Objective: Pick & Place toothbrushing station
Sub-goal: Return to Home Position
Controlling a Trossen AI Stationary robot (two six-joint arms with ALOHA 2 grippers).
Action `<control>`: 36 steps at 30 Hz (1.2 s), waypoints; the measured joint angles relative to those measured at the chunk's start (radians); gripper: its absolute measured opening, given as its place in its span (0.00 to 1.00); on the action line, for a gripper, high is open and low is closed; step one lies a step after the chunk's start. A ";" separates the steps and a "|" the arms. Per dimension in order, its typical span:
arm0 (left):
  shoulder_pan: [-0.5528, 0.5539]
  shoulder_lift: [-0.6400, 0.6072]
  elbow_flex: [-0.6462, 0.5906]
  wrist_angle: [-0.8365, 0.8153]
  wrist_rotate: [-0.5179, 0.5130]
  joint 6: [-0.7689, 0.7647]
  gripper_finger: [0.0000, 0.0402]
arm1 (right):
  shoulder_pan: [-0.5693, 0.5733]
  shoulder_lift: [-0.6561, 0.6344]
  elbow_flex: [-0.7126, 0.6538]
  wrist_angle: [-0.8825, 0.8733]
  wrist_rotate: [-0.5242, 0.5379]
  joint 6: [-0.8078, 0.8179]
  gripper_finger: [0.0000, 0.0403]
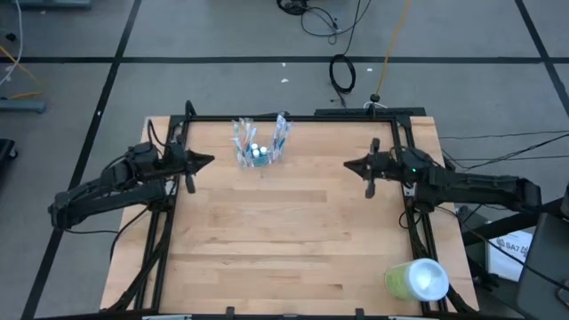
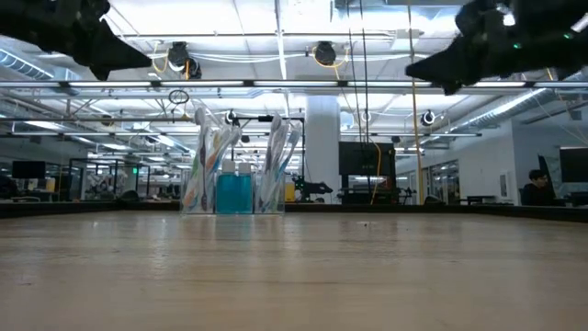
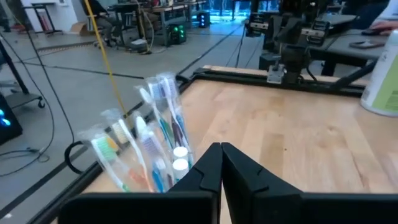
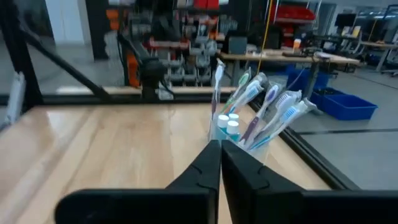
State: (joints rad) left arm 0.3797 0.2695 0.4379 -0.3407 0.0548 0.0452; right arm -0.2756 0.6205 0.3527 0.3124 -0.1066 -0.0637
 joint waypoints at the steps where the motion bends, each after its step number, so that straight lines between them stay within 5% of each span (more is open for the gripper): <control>1: -0.003 -0.004 -0.016 0.011 0.001 0.001 0.03 | 0.000 -0.033 -0.032 0.018 0.000 0.019 0.02; 17: -0.055 -0.119 -0.251 0.269 0.050 0.021 0.02 | 0.000 -0.373 -0.300 0.080 0.028 0.079 0.00; 36: -0.055 -0.253 -0.371 0.299 0.162 0.012 0.01 | 0.000 -0.391 -0.304 0.050 0.027 0.079 0.00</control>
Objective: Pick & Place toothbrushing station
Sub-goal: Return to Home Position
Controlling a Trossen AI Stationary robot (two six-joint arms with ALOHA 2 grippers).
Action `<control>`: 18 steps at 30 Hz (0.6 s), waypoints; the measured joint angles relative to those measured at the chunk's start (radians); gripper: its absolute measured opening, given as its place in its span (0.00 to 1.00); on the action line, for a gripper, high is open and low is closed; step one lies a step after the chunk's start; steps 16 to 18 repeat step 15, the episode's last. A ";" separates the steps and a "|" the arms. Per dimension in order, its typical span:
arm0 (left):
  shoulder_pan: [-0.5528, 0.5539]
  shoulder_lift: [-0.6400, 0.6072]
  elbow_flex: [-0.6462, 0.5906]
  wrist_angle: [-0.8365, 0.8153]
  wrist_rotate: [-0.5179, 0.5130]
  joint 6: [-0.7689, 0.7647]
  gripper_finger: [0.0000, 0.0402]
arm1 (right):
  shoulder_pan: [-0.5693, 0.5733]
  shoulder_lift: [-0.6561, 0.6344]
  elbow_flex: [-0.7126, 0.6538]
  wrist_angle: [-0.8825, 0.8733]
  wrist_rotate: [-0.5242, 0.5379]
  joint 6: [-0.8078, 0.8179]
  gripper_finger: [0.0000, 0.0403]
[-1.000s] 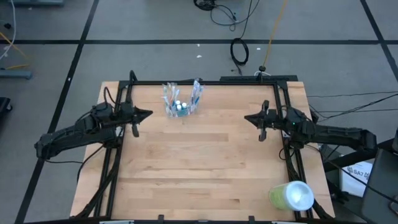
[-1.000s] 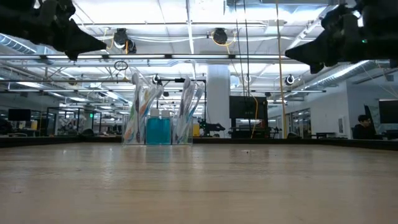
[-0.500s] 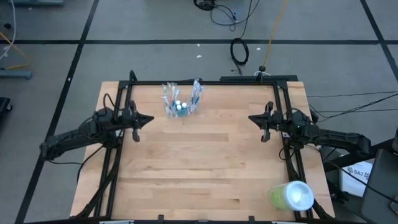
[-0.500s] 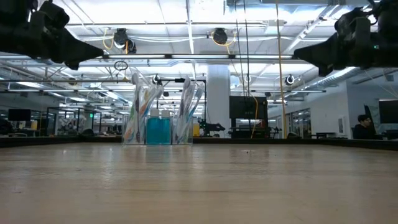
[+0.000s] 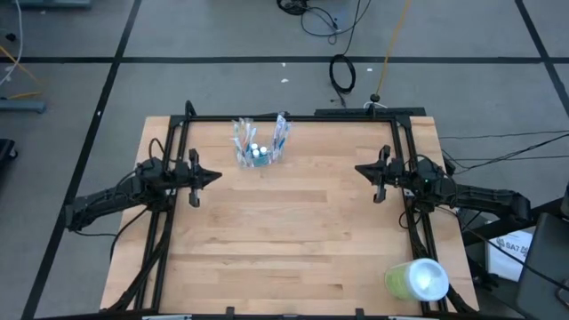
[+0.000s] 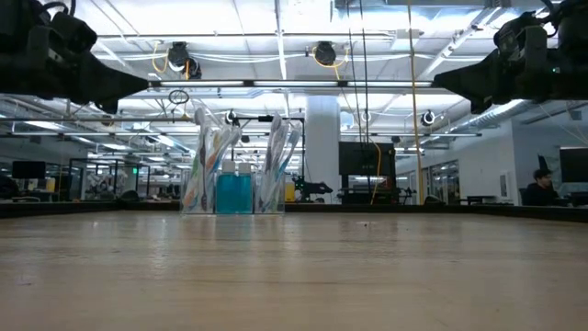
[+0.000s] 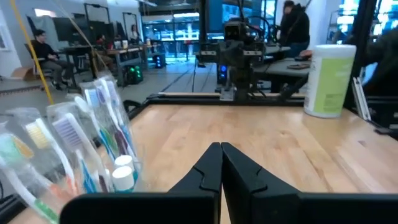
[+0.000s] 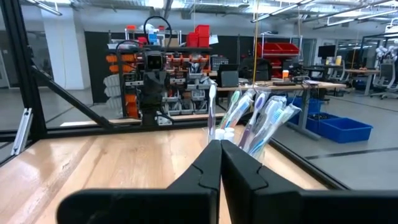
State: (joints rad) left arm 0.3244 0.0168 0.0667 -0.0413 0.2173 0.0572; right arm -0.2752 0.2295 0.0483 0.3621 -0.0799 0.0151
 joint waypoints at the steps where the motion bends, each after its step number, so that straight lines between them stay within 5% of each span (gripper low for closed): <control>1: 0.000 0.000 -0.012 0.017 -0.002 -0.012 0.01 | 0.000 0.000 0.000 0.000 0.000 0.000 0.00; 18: 0.000 0.009 -0.052 0.093 -0.008 -0.070 0.06 | 0.000 0.000 -0.001 0.000 0.000 0.000 0.01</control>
